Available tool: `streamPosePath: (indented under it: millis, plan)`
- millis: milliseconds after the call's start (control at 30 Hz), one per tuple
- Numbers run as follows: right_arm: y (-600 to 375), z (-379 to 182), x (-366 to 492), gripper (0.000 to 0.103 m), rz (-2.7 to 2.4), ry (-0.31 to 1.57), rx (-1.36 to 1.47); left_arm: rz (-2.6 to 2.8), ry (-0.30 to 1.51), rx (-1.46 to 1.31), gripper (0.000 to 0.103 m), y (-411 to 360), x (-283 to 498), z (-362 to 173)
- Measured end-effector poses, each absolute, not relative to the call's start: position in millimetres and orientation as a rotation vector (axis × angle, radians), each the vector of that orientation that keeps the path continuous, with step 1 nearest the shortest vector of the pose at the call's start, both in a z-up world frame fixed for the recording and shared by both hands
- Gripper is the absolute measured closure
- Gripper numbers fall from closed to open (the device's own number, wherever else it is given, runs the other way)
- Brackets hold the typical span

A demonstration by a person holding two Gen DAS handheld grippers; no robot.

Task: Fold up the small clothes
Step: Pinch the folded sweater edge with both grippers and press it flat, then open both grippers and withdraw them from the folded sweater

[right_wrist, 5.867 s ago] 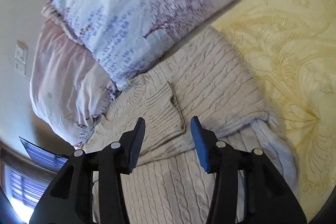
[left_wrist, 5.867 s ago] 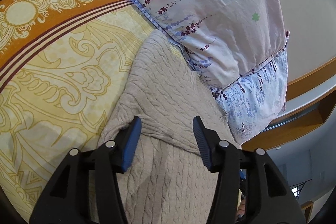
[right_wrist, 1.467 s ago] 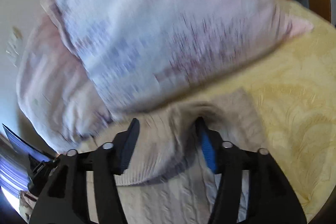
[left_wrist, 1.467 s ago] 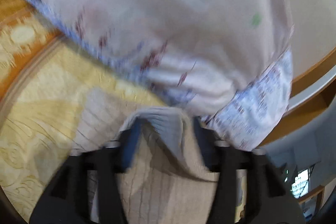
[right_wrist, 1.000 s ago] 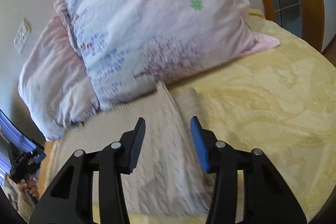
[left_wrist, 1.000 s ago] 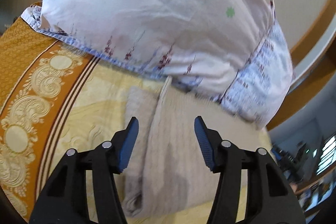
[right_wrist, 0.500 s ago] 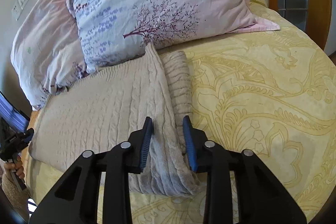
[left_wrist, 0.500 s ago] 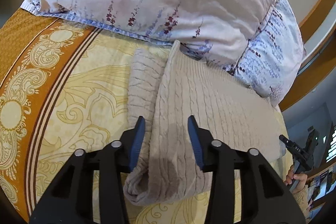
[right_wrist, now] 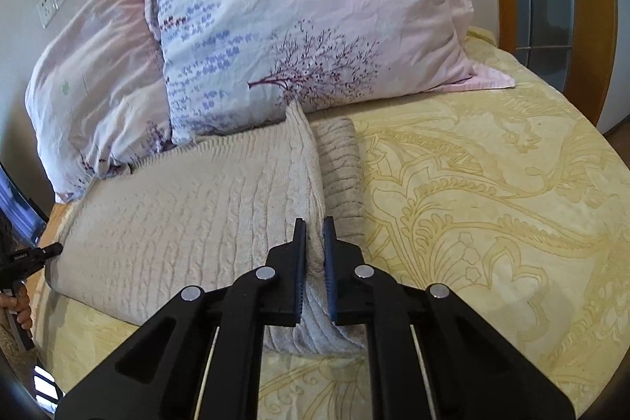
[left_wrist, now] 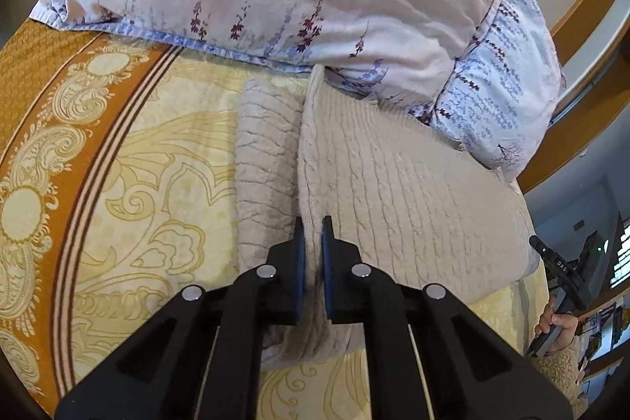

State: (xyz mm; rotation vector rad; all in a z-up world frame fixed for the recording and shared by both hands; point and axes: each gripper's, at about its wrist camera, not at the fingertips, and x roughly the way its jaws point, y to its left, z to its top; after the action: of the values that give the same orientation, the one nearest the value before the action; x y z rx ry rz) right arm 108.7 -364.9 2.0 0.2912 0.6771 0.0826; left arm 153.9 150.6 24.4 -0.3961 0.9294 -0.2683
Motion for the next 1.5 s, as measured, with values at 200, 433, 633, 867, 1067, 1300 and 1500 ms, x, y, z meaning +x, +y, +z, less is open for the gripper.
streamPosePath:
  millis: [200,433,633,867,1067,1300,1500]
  plan:
    - [-363.4,-0.7,98.1,0.094,0.075,0.702,0.299,-0.294,0.943,-0.386,0.096,157.0,147.0,23.7]
    - [-355.1,-20.4,104.6,0.094,0.002,0.768,0.246,-0.288,0.963,-0.4,0.096,161.3,146.6,9.3]
    - [-350.6,-8.5,104.1,0.072,-0.054,0.745,0.235,-0.272,0.926,-0.415,0.078,163.4,145.2,18.9]
    - [-304.9,9.5,117.6,0.057,0.112,0.692,0.167,-0.286,0.793,-0.305,0.045,126.0,139.8,51.4]
    - [-276.7,-7.8,153.8,0.056,0.225,0.784,0.162,-0.31,0.856,-0.231,0.041,91.2,158.5,34.5]
    - [-272.8,-17.4,176.3,0.044,0.22,0.828,0.187,-0.283,0.895,-0.261,0.041,98.5,166.7,15.7]
    - [-274.8,-16.6,156.7,0.037,0.239,0.808,0.187,-0.275,0.84,-0.456,0.038,145.4,159.0,34.4]
